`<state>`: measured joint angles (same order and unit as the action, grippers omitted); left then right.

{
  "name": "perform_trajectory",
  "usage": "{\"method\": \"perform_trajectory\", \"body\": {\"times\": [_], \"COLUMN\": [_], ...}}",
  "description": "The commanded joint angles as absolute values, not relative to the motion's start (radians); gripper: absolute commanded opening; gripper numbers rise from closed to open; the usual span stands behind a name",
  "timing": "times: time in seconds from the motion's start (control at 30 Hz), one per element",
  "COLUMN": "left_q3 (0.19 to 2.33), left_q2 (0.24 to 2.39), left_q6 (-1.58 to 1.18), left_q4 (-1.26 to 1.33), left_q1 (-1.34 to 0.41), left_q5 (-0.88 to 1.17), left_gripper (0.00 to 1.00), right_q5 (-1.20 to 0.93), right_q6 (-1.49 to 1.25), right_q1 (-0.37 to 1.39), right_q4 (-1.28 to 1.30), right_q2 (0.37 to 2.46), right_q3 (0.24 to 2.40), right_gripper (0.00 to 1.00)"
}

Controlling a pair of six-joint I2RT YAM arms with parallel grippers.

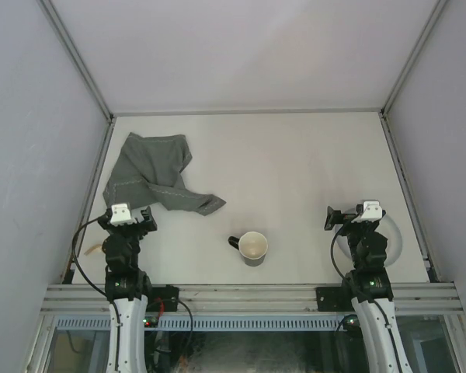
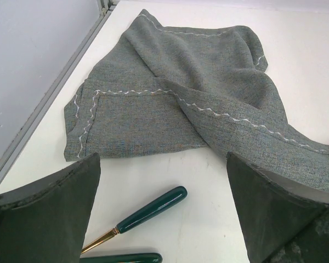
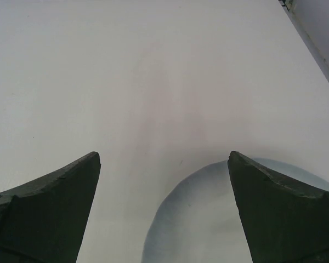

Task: Set the dinner table for one person
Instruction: Pick up the napkin from the center of the board.

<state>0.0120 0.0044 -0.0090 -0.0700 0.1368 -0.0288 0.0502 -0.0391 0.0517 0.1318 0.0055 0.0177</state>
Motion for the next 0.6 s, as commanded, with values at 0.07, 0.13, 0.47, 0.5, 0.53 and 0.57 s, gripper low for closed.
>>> {"method": "perform_trajectory", "body": {"times": [0.07, 0.13, 0.47, 0.5, 0.53, 0.57], "left_q3": [-0.077, -0.077, -0.069, -0.041, 0.031, 0.101], "left_q2": [-0.142, -0.141, -0.133, -0.12, -0.094, -0.053], "left_q6": [-0.017, -0.017, -0.016, -0.027, -0.029, -0.019], "left_q4": [-0.069, -0.069, -0.054, -0.074, -0.107, -0.138], "left_q1": [0.132, 0.132, 0.133, 0.132, 0.132, 0.132], "left_q5": [-0.039, -0.039, -0.026, -0.048, -0.059, -0.053], "left_gripper": [1.0, 1.0, 1.0, 1.0, 1.0, 1.0], "right_q5": [0.045, 0.046, 0.041, 0.036, 0.04, 0.055], "right_q6": [-0.041, -0.041, -0.035, -0.043, -0.054, -0.061], "right_q1": [0.044, 0.043, 0.038, 0.024, 0.008, -0.001], "right_q4": [0.153, 0.153, 0.153, 0.178, 0.206, 0.224], "right_q2": [-0.036, -0.034, -0.024, -0.008, 0.018, 0.058], "right_q3": [-0.029, -0.029, -0.007, 0.031, 0.08, 0.145], "right_gripper": [1.0, 1.0, 1.0, 1.0, 1.0, 1.0]}}
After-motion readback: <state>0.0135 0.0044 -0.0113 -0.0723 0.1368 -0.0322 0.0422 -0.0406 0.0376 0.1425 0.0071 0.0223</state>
